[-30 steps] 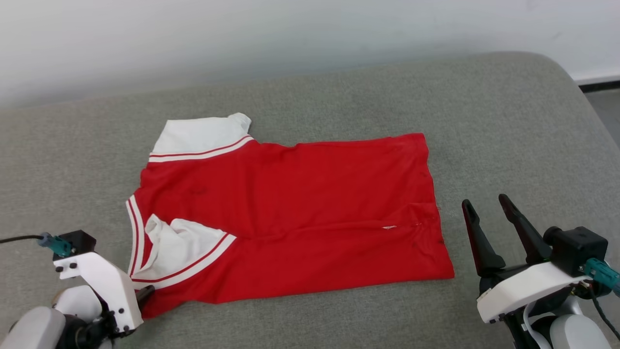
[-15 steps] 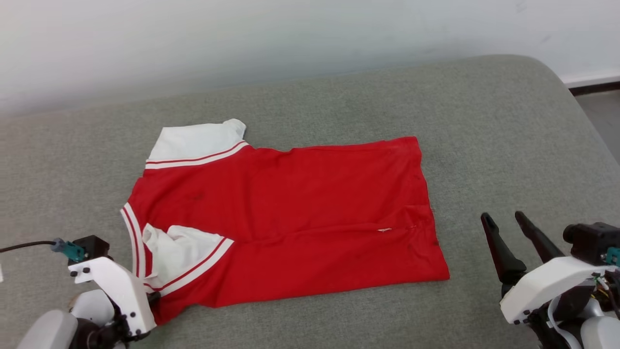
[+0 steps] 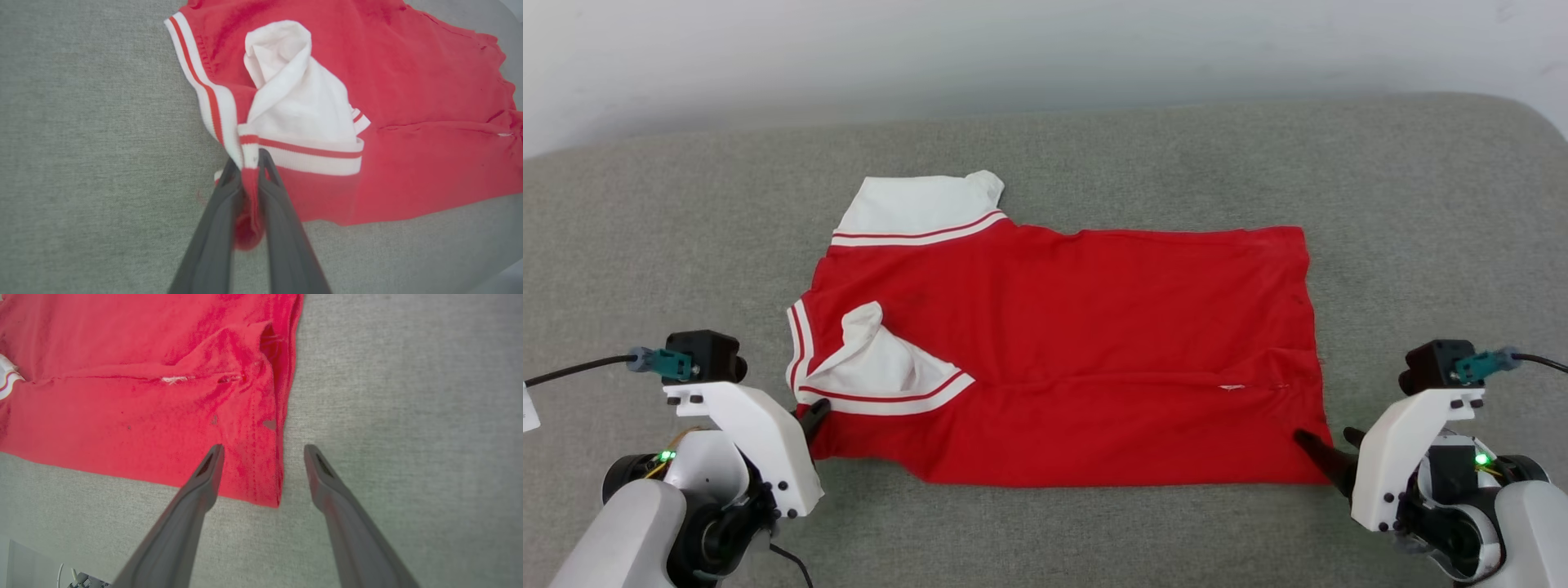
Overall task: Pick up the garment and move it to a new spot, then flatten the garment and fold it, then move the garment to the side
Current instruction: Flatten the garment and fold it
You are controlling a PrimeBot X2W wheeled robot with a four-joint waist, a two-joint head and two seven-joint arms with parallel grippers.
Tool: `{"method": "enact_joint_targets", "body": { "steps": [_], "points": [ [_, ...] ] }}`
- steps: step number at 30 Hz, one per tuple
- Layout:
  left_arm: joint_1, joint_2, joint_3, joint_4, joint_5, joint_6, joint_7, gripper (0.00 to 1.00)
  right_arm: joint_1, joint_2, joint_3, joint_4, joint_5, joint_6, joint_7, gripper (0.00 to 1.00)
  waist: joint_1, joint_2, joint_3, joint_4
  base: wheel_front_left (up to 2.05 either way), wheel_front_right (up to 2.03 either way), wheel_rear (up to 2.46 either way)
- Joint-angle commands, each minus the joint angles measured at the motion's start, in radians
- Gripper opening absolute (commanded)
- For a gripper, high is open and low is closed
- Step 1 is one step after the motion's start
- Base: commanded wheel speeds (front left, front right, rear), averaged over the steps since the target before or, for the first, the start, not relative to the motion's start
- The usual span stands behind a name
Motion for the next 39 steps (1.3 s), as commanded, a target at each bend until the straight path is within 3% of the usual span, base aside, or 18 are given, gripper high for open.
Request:
{"method": "enact_joint_targets", "body": {
  "steps": [1,7,8,9,10,11,23,30,38,39],
  "points": [
    [-0.012,-0.005,-0.005,-0.021,0.009,0.007,-0.006,0.0,-0.031,0.008,0.009,0.036,-0.001,0.0,0.013,1.0,-0.0001,0.0,0.031,0.027,0.0,0.0,0.0],
    [-0.022,-0.017,-0.018,-0.042,0.019,0.008,-0.017,0.0,-0.084,0.022,0.04,0.183,0.005,0.0,0.06,1.0,-0.0001,0.0,0.06,0.051,0.0,0.0,0.0],
    [-0.022,-0.019,-0.019,-0.041,0.02,0.008,-0.019,0.0,-0.088,0.026,0.045,0.205,0.006,0.0,0.065,0.96,-0.0001,0.0,0.062,0.053,0.0,0.0,0.0],
    [-0.022,-0.022,-0.02,-0.039,0.019,0.01,-0.019,0.0,-0.094,0.03,0.046,0.221,0.01,0.0,0.067,0.35,-0.0001,0.0,0.063,0.055,0.0,0.0,0.0],
    [-0.022,-0.022,-0.02,-0.039,0.019,0.01,-0.019,0.0,-0.094,0.03,0.046,0.221,0.01,0.0,0.067,0.35,-0.0001,0.0,0.063,0.055,0.0,0.0,0.0],
    [-0.022,-0.024,-0.021,-0.037,0.018,0.011,-0.022,0.0,-0.099,0.031,0.048,0.236,0.013,0.0,0.069,0.0,-0.0001,0.0,0.063,0.056,0.0,0.0,0.0],
    [0.037,-0.037,-0.025,-0.012,0.007,0.015,-0.049,0.0,-0.115,-0.023,0.084,0.196,0.029,0.0,0.009,0.0,-0.0001,0.0,-0.045,0.053,0.0,0.0,0.0],
    [0.146,-0.014,-0.022,-0.038,-0.003,0.04,-0.049,0.0,-0.012,-0.047,0.077,0.111,0.033,0.0,0.038,0.0,-0.0001,0.0,-0.161,0.054,0.0,0.0,0.0],
    [0.248,-0.022,-0.031,-0.026,-0.029,0.065,-0.034,0.0,0.147,-0.018,0.01,0.06,0.018,0.0,0.079,0.0,-0.0001,0.0,-0.187,0.053,0.0,0.0,0.0],
    [0.251,-0.03,-0.036,-0.011,-0.029,0.066,-0.037,0.0,0.164,-0.011,0.008,0.062,0.014,0.0,0.073,0.3,-0.0001,0.0,-0.187,0.052,0.0,0.0,0.0]
  ]
}}
